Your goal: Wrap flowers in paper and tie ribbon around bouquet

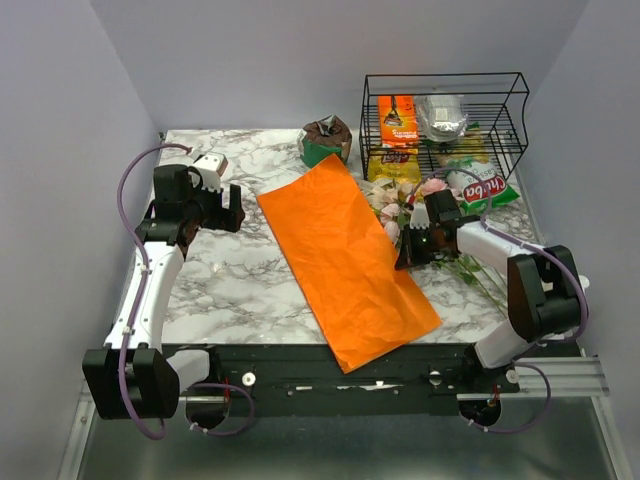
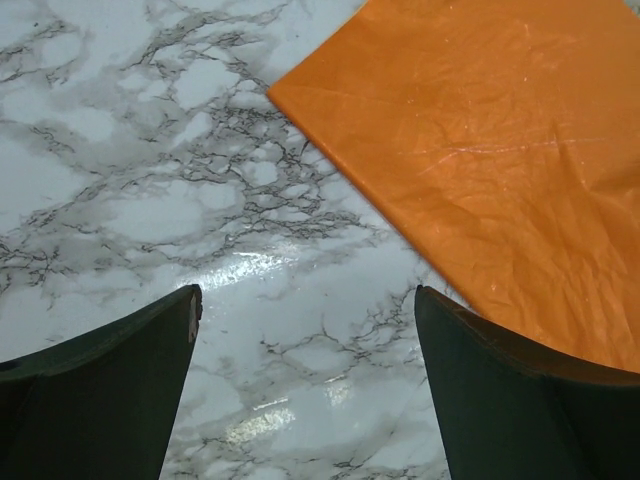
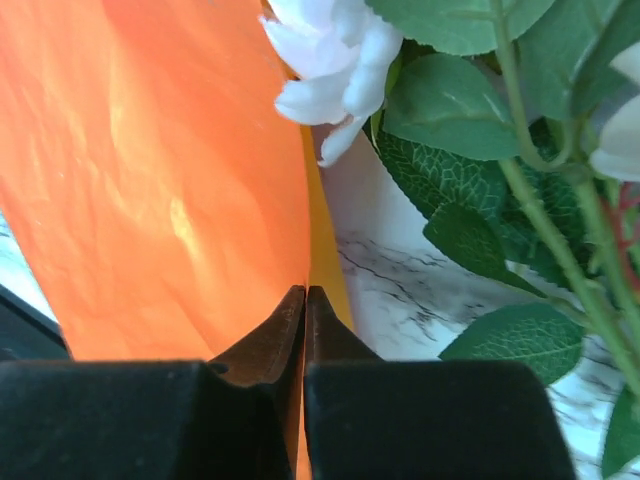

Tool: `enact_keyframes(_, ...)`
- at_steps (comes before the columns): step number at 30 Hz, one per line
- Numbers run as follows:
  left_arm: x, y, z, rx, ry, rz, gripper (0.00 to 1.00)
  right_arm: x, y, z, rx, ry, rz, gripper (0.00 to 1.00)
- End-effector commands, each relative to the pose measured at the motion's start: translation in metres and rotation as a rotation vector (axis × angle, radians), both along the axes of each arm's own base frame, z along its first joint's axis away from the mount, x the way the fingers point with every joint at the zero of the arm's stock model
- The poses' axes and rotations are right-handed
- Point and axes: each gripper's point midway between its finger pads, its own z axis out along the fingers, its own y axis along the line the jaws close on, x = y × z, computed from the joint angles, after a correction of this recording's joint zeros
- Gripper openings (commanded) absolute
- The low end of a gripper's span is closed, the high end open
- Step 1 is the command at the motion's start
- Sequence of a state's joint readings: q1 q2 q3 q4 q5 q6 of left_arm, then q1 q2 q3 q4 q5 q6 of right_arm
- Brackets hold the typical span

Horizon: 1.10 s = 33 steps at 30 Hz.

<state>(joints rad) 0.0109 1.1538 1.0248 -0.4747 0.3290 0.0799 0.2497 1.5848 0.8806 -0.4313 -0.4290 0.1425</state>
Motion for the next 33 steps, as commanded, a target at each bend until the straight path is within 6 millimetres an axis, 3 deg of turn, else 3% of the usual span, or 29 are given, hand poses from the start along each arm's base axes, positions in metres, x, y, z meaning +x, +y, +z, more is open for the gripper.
enact_keyframes(1, -0.016, -0.010, 0.007, -0.009, 0.034, -0.074, 0.85, 0.004, 0.021, 0.018, 0.060, -0.010, 0.033, 0.05)
enact_keyframes(2, -0.019, -0.011, 0.005, -0.016, 0.050, -0.075, 0.74, 0.004, 0.024, 0.023, 0.057, -0.021, 0.041, 0.02)
enact_keyframes(5, -0.019, -0.013, 0.012, -0.058, 0.064, -0.046, 0.57, 0.005, 0.046, 0.052, 0.049, -0.095, 0.070, 0.01)
enact_keyframes(6, -0.018, -0.014, 0.016, -0.073, 0.060, -0.038, 0.56, 0.004, 0.063, 0.066, 0.041, -0.144, 0.107, 0.00)
enact_keyframes(10, -0.014, -0.020, 0.030, -0.211, 0.086, 0.071, 0.62, 0.004, 0.104, 0.111, -0.042, -0.373, 0.176, 0.01)
enact_keyframes(13, -0.008, -0.027, 0.034, -0.294, 0.088, 0.108, 0.71, 0.000, 0.132, 0.124, -0.082, -0.471, 0.222, 0.00)
enact_keyframes(18, -0.001, -0.062, 0.020, -0.399, 0.164, 0.097, 0.87, -0.006, 0.184, 0.129, -0.105, -0.527, 0.302, 0.01)
enact_keyframes(20, 0.005, -0.073, 0.014, -0.411, 0.172, 0.075, 0.99, -0.007, 0.196, 0.128, -0.096, -0.522, 0.320, 0.00)
enact_keyframes(26, 0.025, -0.101, 0.001, -0.454, 0.192, 0.045, 0.99, -0.011, 0.227, 0.127, -0.123, -0.550, 0.375, 0.00)
enact_keyframes(28, 0.033, -0.103, 0.000, -0.434, 0.189, 0.055, 0.99, -0.013, 0.235, 0.126, -0.130, -0.553, 0.390, 0.00)
enact_keyframes(29, 0.036, -0.105, -0.012, -0.398, 0.215, 0.076, 0.99, -0.013, 0.238, 0.126, -0.133, -0.557, 0.397, 0.00)
enact_keyframes(30, 0.042, -0.106, -0.008, -0.383, 0.205, 0.080, 0.98, -0.015, 0.241, 0.127, -0.138, -0.562, 0.405, 0.00)
enact_keyframes(32, 0.046, -0.109, -0.020, -0.342, 0.236, 0.092, 0.99, -0.015, 0.246, 0.126, -0.153, -0.565, 0.422, 0.00)
enact_keyframes(33, 0.050, -0.110, -0.016, -0.330, 0.223, 0.095, 0.99, -0.015, 0.248, 0.125, -0.157, -0.564, 0.428, 0.00)
